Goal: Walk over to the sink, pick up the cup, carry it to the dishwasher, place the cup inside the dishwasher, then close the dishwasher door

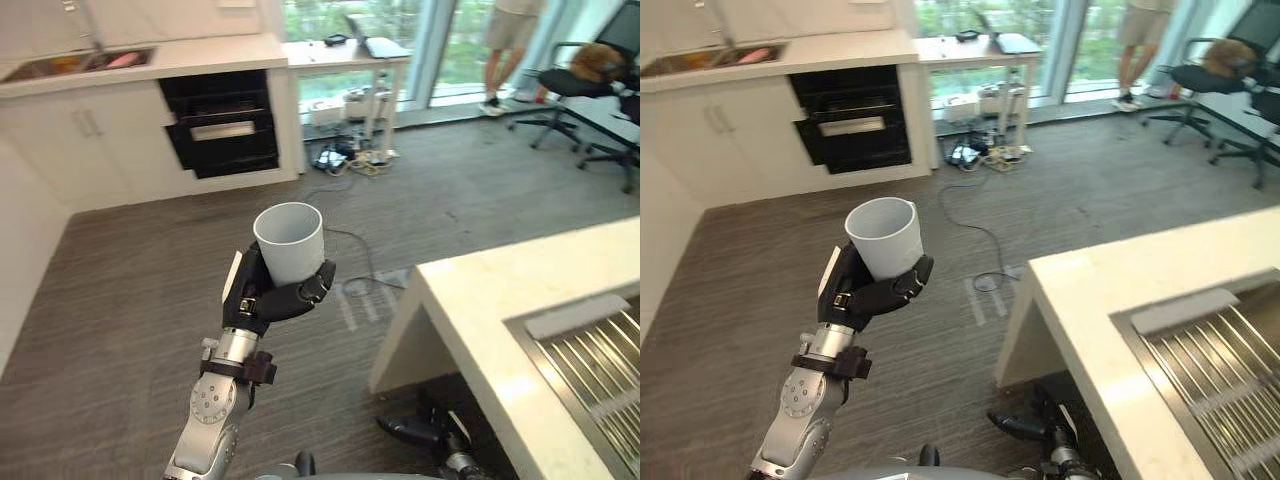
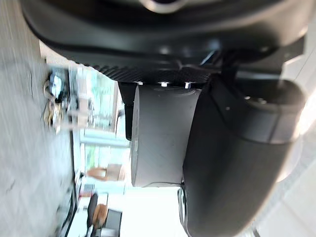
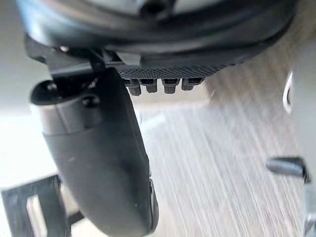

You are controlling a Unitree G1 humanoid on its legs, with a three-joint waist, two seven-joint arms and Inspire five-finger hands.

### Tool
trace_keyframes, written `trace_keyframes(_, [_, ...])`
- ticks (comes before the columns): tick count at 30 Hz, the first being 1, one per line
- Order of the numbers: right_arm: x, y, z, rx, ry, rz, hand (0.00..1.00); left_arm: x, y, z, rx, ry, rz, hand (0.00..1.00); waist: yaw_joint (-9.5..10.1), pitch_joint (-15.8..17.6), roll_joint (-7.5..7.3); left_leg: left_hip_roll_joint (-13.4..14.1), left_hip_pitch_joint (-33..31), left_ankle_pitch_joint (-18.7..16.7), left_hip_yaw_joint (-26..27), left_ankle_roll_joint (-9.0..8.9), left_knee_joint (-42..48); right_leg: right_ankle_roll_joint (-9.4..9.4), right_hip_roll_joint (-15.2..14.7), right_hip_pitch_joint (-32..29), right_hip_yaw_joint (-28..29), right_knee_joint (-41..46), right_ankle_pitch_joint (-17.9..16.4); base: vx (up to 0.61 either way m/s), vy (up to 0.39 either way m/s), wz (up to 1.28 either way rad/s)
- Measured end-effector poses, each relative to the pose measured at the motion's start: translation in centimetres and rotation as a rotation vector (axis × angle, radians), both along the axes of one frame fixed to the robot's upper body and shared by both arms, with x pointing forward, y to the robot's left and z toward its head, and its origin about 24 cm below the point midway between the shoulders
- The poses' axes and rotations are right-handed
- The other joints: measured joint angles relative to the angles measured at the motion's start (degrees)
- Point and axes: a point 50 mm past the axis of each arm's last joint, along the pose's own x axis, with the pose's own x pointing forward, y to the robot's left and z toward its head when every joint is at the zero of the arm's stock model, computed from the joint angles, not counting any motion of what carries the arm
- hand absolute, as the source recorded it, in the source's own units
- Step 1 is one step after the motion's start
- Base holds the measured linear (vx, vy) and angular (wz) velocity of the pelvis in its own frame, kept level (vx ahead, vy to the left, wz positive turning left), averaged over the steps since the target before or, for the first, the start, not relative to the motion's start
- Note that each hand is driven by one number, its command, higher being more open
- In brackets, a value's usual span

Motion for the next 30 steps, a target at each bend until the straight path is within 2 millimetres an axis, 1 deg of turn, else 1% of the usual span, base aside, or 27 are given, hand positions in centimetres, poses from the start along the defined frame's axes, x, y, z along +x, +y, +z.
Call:
trace_keyframes(1, [0.3,0.4,0.2,0.013,-0.020,0.016,1.00,0.1,0.3,0.1,-0.005,-0.004,0.021,0.00,-0.02,0.1,-0.02,0.3,-0.7,0.0,-1.6,0.01,0.5,0.41,3.3,-1.0,2.4,-3.4,-2.9,0.01,-0.041,0.77])
trace_keyframes(2, [0.3,0.5,0.3,0.016,-0.028,0.020,1.00,0.1,0.4,0.1,-0.008,-0.004,0.032,0.00,-0.05,0.1,0.03,0.5,-1.1,0.0,-2.5,0.01,0.8,0.52,4.8,-1.5,3.3,-5.6,-3.6,0.01,-0.106,0.78])
trace_keyframes(3, [0.5,0.7,0.4,0.019,-0.042,0.033,1.00,0.1,0.5,0.1,-0.010,-0.004,0.043,0.00,-0.29,0.2,-0.02,0.6,-2.0,0.0,-4.0,0.01,1.4,0.56,7.8,-2.5,5.8,-10.6,-4.0,0.00,-0.152,0.73])
trace_keyframes(4, [0.8,0.9,0.6,0.021,-0.059,0.035,1.00,0.1,0.5,0.1,-0.010,-0.005,0.043,0.00,-0.52,0.5,-0.23,0.4,-3.1,0.0,-4.6,-0.04,2.3,0.49,10.1,-3.2,8.8,-15.3,-4.0,-0.01,-0.170,0.73])
trace_keyframes(5, [1.0,0.9,0.8,0.022,-0.070,0.038,1.00,0.1,0.5,0.2,-0.011,-0.008,0.042,0.00,-0.67,0.6,-0.76,0.0,-3.6,-0.2,-4.9,-0.22,3.0,0.32,10.9,-3.3,10.3,-17.9,-4.1,-0.01,-0.170,0.99])
trace_keyframes(6, [1.1,1.0,1.0,0.021,-0.084,0.042,1.00,-0.1,0.4,-0.1,-0.014,0.004,0.039,0.00,-1.97,0.7,-1.43,-1.4,-4.2,-0.4,-6.3,-0.79,3.9,-0.19,11.4,-3.2,11.8,-19.0,-2.0,0.05,-0.133,0.92])
trace_keyframes(8, [0.8,0.8,1.0,0.016,-0.079,0.041,1.00,-0.4,-0.5,-0.5,-0.038,0.019,0.015,0.00,-2.49,0.9,-1.07,-0.7,-5.1,-0.7,-5.1,-1.24,6.2,-0.44,11.1,-2.3,9.2,-19.0,-1.7,0.14,-0.148,0.80])
trace_keyframes(9, [0.9,0.9,1.1,0.013,-0.076,0.059,1.00,-0.7,-1.0,-0.7,-0.050,0.029,0.001,0.00,-1.24,0.5,-0.41,-0.2,-5.1,-1.7,-5.6,-2.08,6.9,-0.28,11.6,-1.1,8.1,-19.8,-1.4,0.14,-0.138,0.44])
trace_keyframes(10, [1.0,1.0,1.2,0.015,-0.082,0.069,1.00,-0.7,-1.1,-0.7,-0.053,0.029,0.000,0.00,-1.20,0.5,-0.61,0.1,-5.4,-2.3,-5.7,-2.03,7.3,-0.45,11.8,-0.4,7.5,-20.5,-1.2,0.18,-0.151,0.52])
trace_keyframes(11, [1.5,1.5,1.6,0.024,-0.108,0.083,1.00,-0.7,-1.1,-0.6,-0.058,0.024,-0.002,0.00,-1.67,0.1,-0.18,1.5,-7.3,-3.8,-3.9,-2.47,10.2,-0.82,12.2,1.0,5.3,-22.2,-0.7,0.16,-0.118,0.62])
trace_keyframes(12, [1.7,1.7,1.8,0.029,-0.124,0.086,1.00,-0.7,-1.2,-0.4,-0.064,0.017,-0.005,0.00,-1.99,-0.1,0.10,2.5,-8.8,-5.0,-2.4,-2.21,12.7,-0.84,12.6,1.5,4.0,-22.7,-0.6,0.16,-0.110,0.84])
trace_keyframes(13, [2.1,1.6,2.3,0.026,-0.152,0.090,1.00,-0.7,-1.5,-0.1,-0.079,0.003,-0.011,0.00,-1.91,-0.1,0.33,4.3,-11.3,-6.7,1.3,-2.38,17.6,-0.82,13.4,2.2,2.3,-23.0,-0.6,0.13,-0.051,0.81])
trace_keyframes(14, [2.5,1.6,2.6,0.023,-0.168,0.091,1.00,-0.8,-1.5,0.0,-0.083,-0.003,-0.018,0.00,-1.44,-0.2,0.29,5.0,-12.6,-6.9,4.5,-1.88,20.2,-0.81,13.7,3.1,1.1,-23.0,-0.6,0.15,-0.034,0.79])
trace_keyframes(15, [2.6,1.5,2.8,0.021,-0.179,0.089,1.00,-0.8,-1.5,0.0,-0.082,-0.004,-0.021,0.00,-1.41,-0.3,0.17,5.2,-12.8,-6.8,6.2,-1.67,20.5,-0.80,13.6,3.5,0.7,-23.1,-0.6,0.16,-0.001,0.84])
trace_keyframes(16, [3.0,1.4,3.2,0.018,-0.202,0.084,1.00,-1.0,-1.4,0.1,-0.083,-0.007,-0.024,0.00,-1.40,-0.5,0.17,5.2,-12.5,-6.6,8.9,-0.49,19.6,-0.84,13.5,4.0,0.4,-23.1,-0.6,0.11,0.033,0.78])
trace_keyframes(17, [3.5,1.2,3.5,0.020,-0.220,0.061,1.00,-1.1,-1.5,0.1,-0.089,-0.012,-0.034,0.00,-1.13,-0.7,0.15,4.7,-11.9,-5.9,10.3,0.48,17.0,-1.07,13.3,3.9,0.3,-23.2,-0.8,0.07,0.047,0.70])
trace_keyframes(18, [3.8,1.3,3.6,0.021,-0.229,0.054,1.00,-1.1,-1.4,0.1,-0.092,-0.012,-0.035,0.00,-0.92,-0.7,0.07,4.2,-11.4,-5.3,11.0,0.72,15.0,-1.23,13.1,3.9,0.3,-23.5,-0.9,0.02,0.051,0.45])
trace_keyframes(19, [4.4,1.4,3.8,0.023,-0.244,0.051,1.00,-1.2,-1.3,-0.1,-0.106,0.001,-0.031,0.00,-0.41,-0.9,-0.21,2.7,-10.3,-3.2,11.6,0.82,10.8,-1.32,12.3,3.7,0.4,-24.5,-1.0,-0.03,0.046,0.21])
trace_keyframes(20, [4.8,1.4,3.9,0.023,-0.254,0.053,1.00,-1.4,-1.3,-0.4,-0.107,0.013,-0.033,0.00,-0.06,-0.9,-0.17,1.6,-8.7,-1.9,12.4,0.71,6.1,-1.05,11.6,3.7,0.5,-25.5,-1.0,-0.04,0.037,0.11])
trace_keyframes(21, [4.9,1.5,3.9,0.022,-0.252,0.052,1.00,-1.4,-1.3,-0.6,-0.105,0.018,-0.039,0.00,-0.08,-1.0,-0.06,1.4,-7.8,-1.4,13.3,0.98,4.2,-0.85,11.3,3.8,0.4,-25.7,-1.0,-0.04,0.022,0.16])
trace_keyframes(22, [4.7,1.5,3.6,0.018,-0.237,0.043,1.00,-1.4,-1.4,-1.1,-0.095,0.034,-0.054,0.00,-0.77,-1.1,0.17,1.0,-6.3,0.6,14.3,1.09,0.8,-0.78,11.1,4.1,0.2,-25.6,-1.0,-0.01,0.015,0.24])
trace_keyframes(23, [4.4,1.5,3.3,0.017,-0.215,0.034,1.00,-1.4,-1.5,-1.6,-0.084,0.052,-0.070,0.00,-1.23,-1.2,0.20,0.3,-4.0,3.3,13.6,1.19,-2.9,-0.79,11.1,4.5,0.1,-25.5,-1.0,0.01,0.012,0.29])
trace_keyframes(24, [4.2,1.5,3.1,0.015,-0.204,0.027,1.00,-1.5,-1.6,-1.8,-0.079,0.060,-0.077,0.00,-1.43,-1.2,0.26,0.1,-3.1,4.4,13.1,1.42,-4.8,-0.79,11.2,4.6,0.1,-25.3,-1.0,0.02,0.004,0.30])
trace_keyframes(25, [4.0,1.4,2.9,0.011,-0.190,0.018,1.00,-1.4,-1.7,-2.2,-0.067,0.073,-0.087,0.00,-2.09,-1.3,0.26,-0.2,-2.9,5.4,12.3,1.51,-6.0,-0.80,11.4,4.5,0.1,-25.1,-1.0,0.00,-0.023,0.33])
trace_keyframes(26, [3.8,1.1,2.6,0.005,-0.171,0.005,1.00,-1.4,-1.7,-2.7,-0.051,0.096,-0.096,0.00,-2.39,-1.3,0.24,-0.2,-3.0,5.6,11.8,1.55,-6.0,-0.81,11.5,4.5,0.6,-25.0,-1.0,-0.02,-0.040,0.26])
trace_keyframes(27, [3.6,1.0,2.5,0.001,-0.163,-0.005,1.00,-1.5,-1.5,-3.2,-0.039,0.120,-0.090,0.00,-2.53,-1.3,0.29,-0.2,-2.9,5.7,11.7,1.54,-6.1,-0.81,11.6,4.5,1.1,-25.0,-1.0,-0.04,-0.042,0.10])
trace_keyframes(30, [3.6,0.8,2.4,-0.002,-0.156,-0.007,1.00,-1.5,-0.9,-3.6,-0.014,0.136,-0.080,0.00,-2.55,-1.3,0.30,0.2,-2.9,6.1,11.6,1.35,-6.1,-0.81,12.1,4.7,1.9,-25.3,-1.0,-0.05,-0.046,-0.01])
